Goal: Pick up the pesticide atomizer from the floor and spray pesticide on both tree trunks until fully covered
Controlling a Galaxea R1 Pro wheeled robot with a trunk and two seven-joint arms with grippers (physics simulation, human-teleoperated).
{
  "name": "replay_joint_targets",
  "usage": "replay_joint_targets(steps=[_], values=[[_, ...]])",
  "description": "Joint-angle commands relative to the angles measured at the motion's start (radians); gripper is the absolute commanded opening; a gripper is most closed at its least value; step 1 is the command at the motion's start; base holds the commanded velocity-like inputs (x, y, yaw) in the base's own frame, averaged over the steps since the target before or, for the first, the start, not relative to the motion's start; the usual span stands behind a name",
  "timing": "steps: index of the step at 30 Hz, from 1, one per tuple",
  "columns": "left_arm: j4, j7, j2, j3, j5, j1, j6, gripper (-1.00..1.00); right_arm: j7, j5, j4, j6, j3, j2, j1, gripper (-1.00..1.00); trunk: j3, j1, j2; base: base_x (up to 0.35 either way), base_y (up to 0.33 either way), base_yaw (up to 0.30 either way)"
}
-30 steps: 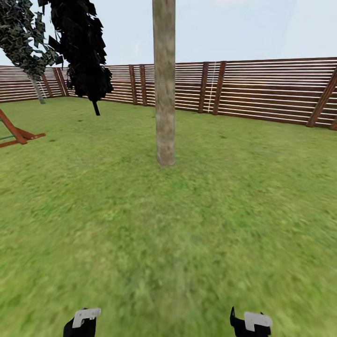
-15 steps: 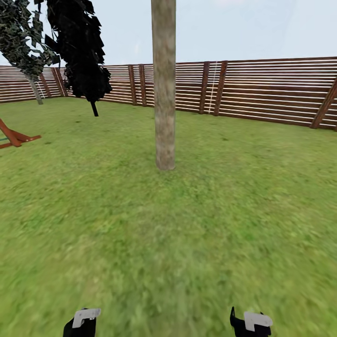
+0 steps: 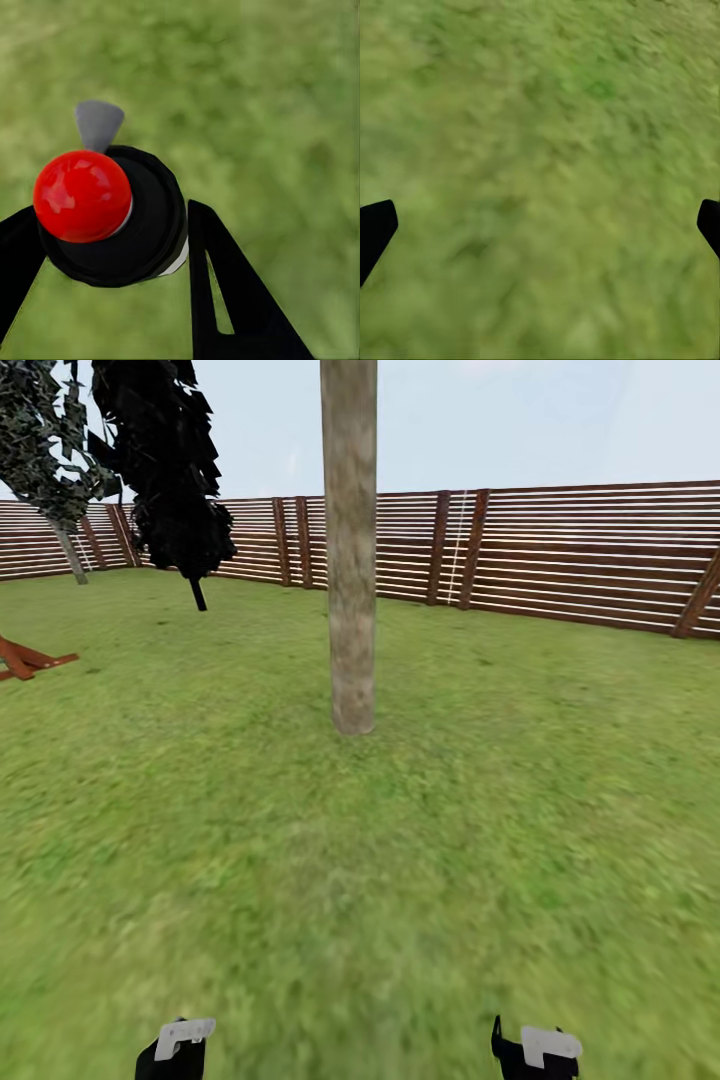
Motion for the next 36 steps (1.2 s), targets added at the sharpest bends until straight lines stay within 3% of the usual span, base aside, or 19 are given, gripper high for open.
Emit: replay_joint_targets(steps=[1, 36], values=[[0.000, 0.000, 0.000, 0.000, 0.000, 0.000, 0.000, -1.00, 0.000, 0.000, 0.000, 0.000, 0.000, 0.000, 0.000, 1.00, 0.000, 0.000, 0.000, 0.340, 0.000, 0.000], [0.000, 0.000, 0.000, 0.000, 0.000, 0.000, 0.000, -1.00, 0.000, 0.000, 0.000, 0.000, 0.000, 0.000, 0.000, 1.00, 0.000, 0.000, 0.000, 0.340, 0.000, 0.000]])
